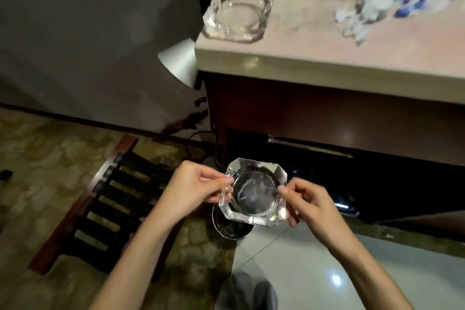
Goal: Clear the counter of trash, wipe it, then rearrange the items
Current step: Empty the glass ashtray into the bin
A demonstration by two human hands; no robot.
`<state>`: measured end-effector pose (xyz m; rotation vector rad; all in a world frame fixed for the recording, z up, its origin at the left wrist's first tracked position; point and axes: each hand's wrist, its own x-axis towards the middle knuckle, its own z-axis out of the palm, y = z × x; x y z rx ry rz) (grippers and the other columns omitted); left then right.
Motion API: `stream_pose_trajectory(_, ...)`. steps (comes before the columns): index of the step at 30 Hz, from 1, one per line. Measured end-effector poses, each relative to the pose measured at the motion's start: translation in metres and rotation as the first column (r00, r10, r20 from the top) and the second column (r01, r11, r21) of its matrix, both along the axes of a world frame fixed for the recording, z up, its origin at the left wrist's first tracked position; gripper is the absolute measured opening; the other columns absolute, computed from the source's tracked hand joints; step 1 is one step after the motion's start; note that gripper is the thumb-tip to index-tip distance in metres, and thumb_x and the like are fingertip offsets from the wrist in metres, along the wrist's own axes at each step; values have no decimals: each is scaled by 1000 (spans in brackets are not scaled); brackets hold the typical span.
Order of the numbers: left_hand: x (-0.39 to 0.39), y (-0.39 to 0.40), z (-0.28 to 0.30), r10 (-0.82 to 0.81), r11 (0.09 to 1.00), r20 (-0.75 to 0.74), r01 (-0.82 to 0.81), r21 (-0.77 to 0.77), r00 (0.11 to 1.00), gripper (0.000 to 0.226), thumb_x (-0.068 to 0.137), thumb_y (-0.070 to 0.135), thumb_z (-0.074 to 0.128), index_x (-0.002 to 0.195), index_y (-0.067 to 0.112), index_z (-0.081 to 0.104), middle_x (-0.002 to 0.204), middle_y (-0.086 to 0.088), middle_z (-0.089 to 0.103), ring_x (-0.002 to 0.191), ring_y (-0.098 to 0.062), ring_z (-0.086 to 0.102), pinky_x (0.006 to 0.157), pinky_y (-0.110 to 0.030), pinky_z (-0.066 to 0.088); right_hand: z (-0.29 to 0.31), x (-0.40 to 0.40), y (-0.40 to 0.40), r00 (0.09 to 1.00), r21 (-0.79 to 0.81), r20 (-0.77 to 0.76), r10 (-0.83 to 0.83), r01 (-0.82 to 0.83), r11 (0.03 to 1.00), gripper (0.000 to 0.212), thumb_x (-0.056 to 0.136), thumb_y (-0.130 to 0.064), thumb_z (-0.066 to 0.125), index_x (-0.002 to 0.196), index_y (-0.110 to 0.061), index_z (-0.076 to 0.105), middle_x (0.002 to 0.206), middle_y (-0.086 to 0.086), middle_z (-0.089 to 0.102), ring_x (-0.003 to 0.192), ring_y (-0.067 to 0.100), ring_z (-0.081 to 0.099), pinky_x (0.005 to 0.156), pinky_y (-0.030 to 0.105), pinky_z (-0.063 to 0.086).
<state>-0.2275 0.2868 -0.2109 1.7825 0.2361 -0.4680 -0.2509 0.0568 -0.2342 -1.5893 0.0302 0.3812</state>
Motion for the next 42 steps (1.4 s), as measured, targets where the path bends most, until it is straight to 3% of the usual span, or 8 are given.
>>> stream_pose_trajectory(4,-3,-7,49,-38,999,73,37,12,997,6,80,16,72,83,11,75,71,-6,75,64,-11,71,54,-14,52,44,-5,-7,999,7,27,-27,27,1000,28,92,-17,57,69,-3,49,46,1,54,40,10,46,45,15,37)
stream_pose_trajectory(9,1,-15,95,-87,994,179,73,79,980,11,78,24,75,77,13,78,70,-15,73,72,-33,71,69,-34,58,95,-5,-19,996,0,90,-2,2,1000,30,88,-25,58,66,-7,50,52,8,58,42,17,50,44,21,38)
stream_pose_trajectory(18,52,-27,176,-113,984,328,60,166,938,17,79,17,76,79,1,75,79,-30,69,65,-22,62,52,-16,48,164,53,-24,973,-19,230,-19,24,1000,33,92,-21,59,63,-7,53,51,11,59,39,16,50,41,19,38)
stream_pose_trajectory(20,72,-26,189,-131,975,363,54,214,923,15,80,18,75,80,3,76,77,-28,68,64,-19,62,49,-12,45,177,73,-23,969,-19,245,-19,25,1000,31,92,-20,58,65,-6,54,51,10,59,39,16,51,40,18,37)
stream_pose_trajectory(25,140,-36,198,-212,932,365,76,354,906,20,80,28,75,74,9,76,65,-6,71,57,-14,67,57,-25,56,191,128,-30,968,-112,245,-48,77,991,28,94,-20,58,74,-1,57,55,13,62,41,16,53,42,20,41)
stream_pose_trajectory(28,177,-56,194,-303,855,371,79,512,878,21,83,31,72,74,12,74,62,1,70,50,-7,65,48,-21,52,185,161,-41,978,-209,197,-63,105,972,28,95,-21,56,76,0,56,59,14,62,44,17,54,43,22,42)
stream_pose_trajectory(32,217,-81,179,-432,704,320,94,704,843,27,85,32,69,72,9,73,63,-2,69,56,-13,63,61,-31,53,174,193,-52,988,-347,135,-77,120,930,30,97,-23,54,77,0,58,55,8,62,41,13,56,41,18,40)
stream_pose_trajectory(42,241,-112,162,-553,343,188,17,939,811,16,90,26,58,86,11,56,91,-8,60,90,-28,61,74,-36,47,163,221,-72,999,-332,18,30,-22,943,43,98,-24,53,93,18,62,59,18,64,43,20,56,50,34,47)
